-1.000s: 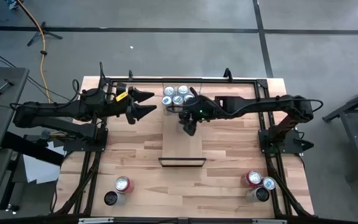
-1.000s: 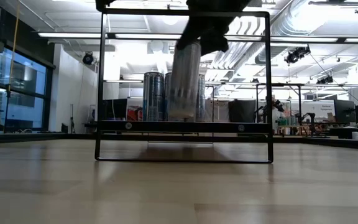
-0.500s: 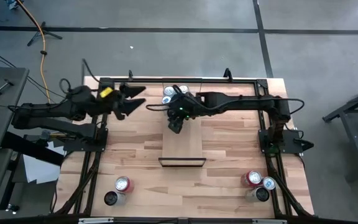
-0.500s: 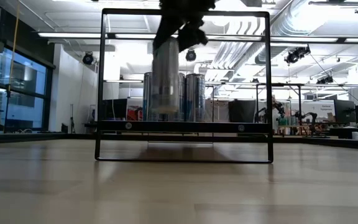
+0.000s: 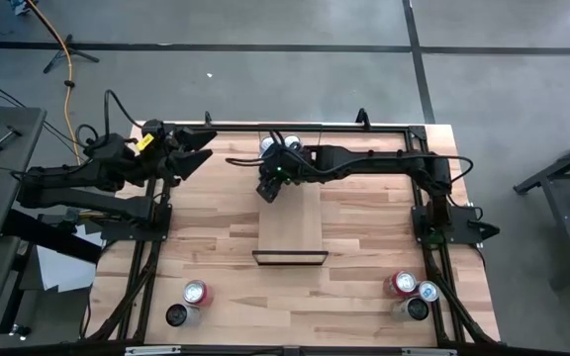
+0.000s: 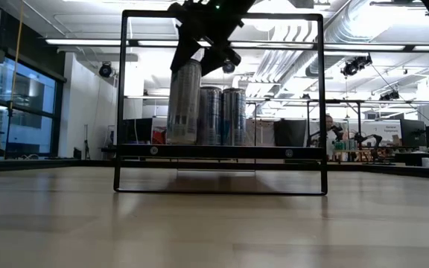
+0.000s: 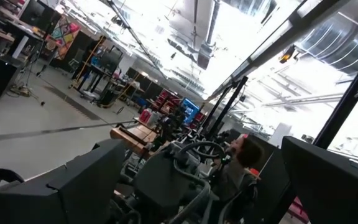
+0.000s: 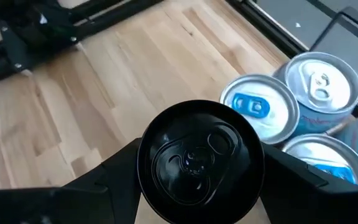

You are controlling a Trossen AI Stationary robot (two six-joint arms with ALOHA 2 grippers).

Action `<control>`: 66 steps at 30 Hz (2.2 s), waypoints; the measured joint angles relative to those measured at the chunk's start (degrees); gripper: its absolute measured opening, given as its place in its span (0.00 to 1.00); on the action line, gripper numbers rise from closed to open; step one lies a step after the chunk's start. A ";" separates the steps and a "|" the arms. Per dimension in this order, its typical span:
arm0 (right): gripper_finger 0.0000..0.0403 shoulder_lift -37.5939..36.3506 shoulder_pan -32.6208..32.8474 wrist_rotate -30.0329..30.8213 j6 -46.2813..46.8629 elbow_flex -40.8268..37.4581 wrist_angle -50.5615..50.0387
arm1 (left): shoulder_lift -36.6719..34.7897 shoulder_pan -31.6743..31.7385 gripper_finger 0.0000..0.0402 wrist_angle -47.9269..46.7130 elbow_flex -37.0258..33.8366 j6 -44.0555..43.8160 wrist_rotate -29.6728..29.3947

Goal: Place canned beverage on shelf
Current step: Put the white pink soda can on the shelf, then put the white pink soda can on the shelf aligned with the other white pink soda can

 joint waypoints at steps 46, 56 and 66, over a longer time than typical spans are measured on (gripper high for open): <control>0.92 -4.39 -0.57 -7.79 -7.18 -0.04 -7.54 | 0.12 -0.01 0.98 -0.44 0.00 0.00 0.02; 0.92 -16.79 -0.20 -6.60 -12.05 -8.13 -21.93 | 0.12 -0.02 0.98 -1.80 0.00 3.41 -0.40; 0.92 -44.00 5.52 -7.99 5.55 -43.55 2.68 | 0.47 -0.02 0.98 -3.77 0.00 3.45 -4.00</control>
